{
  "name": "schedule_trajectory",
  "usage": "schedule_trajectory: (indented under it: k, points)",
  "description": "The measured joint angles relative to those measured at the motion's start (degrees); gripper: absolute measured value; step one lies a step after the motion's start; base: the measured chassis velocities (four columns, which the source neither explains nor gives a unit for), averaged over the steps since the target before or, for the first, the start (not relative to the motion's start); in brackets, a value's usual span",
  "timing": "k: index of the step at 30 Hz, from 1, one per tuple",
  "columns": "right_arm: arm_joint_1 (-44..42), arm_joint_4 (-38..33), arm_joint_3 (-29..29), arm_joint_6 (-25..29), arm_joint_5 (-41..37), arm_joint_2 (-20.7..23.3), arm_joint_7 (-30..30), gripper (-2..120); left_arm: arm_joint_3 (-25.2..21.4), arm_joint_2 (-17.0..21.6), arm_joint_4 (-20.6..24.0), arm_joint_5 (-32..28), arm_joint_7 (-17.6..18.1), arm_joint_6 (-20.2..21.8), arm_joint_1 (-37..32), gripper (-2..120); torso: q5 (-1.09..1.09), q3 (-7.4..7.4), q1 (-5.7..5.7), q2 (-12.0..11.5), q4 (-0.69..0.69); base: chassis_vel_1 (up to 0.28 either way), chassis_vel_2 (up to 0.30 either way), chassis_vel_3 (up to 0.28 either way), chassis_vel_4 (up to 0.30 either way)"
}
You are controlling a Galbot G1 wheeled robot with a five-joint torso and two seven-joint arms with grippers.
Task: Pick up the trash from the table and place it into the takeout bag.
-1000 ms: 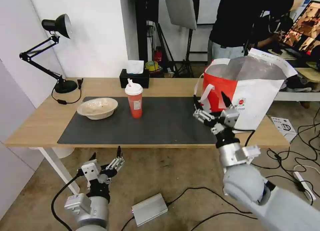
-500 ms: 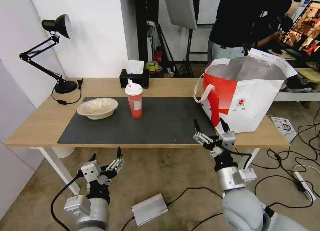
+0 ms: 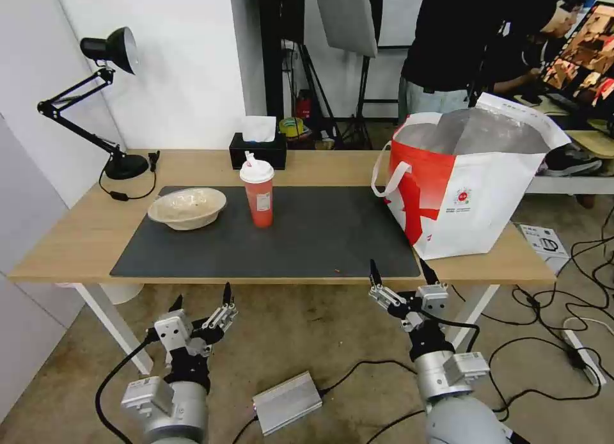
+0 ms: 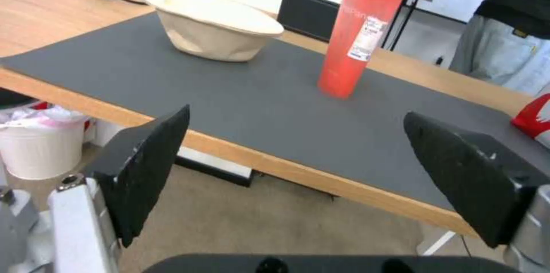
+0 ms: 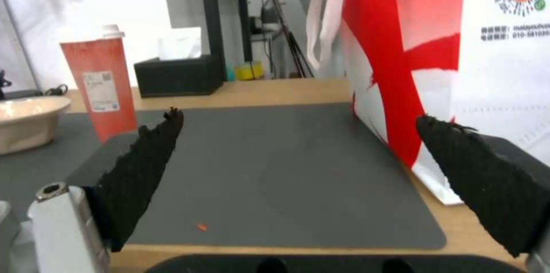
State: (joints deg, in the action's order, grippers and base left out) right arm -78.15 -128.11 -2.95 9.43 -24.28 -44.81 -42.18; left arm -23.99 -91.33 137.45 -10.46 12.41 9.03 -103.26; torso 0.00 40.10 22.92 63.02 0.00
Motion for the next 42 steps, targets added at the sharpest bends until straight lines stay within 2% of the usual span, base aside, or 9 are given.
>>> schedule_trajectory:
  k: [23, 38, 41, 42]
  points:
    - [-2.66, -1.02, -2.26, -3.8, 0.01, -0.02, -2.25, 100, -0.26, 0.01, -0.25, -0.25, 0.0, -0.01, 0.24, 100, 0.0, 0.0, 0.0, 0.0, 0.0, 0.0, 0.0, 0.0, 0.0]
    - [-2.74, -1.05, -2.22, -4.17, 0.44, 0.13, -2.33, 100, -0.1, 0.03, -0.25, -0.3, -0.03, -0.01, 0.3, 100, 0.0, 0.0, 0.0, 0.0, 0.0, 0.0, 0.0, 0.0, 0.0]
    - [-1.39, -0.47, -1.99, -0.73, 2.49, 0.39, 2.76, 100, -0.11, 0.03, -0.25, -0.27, -0.47, -0.03, 0.28, 100, 0.0, 0.0, 0.0, 0.0, 0.0, 0.0, 0.0, 0.0, 0.0]
    - [-1.39, -0.47, -1.99, -0.73, 2.49, 0.39, 2.76, 100, -0.11, 0.03, -0.25, -0.27, -0.47, -0.03, 0.28, 100, 0.0, 0.0, 0.0, 0.0, 0.0, 0.0, 0.0, 0.0, 0.0]
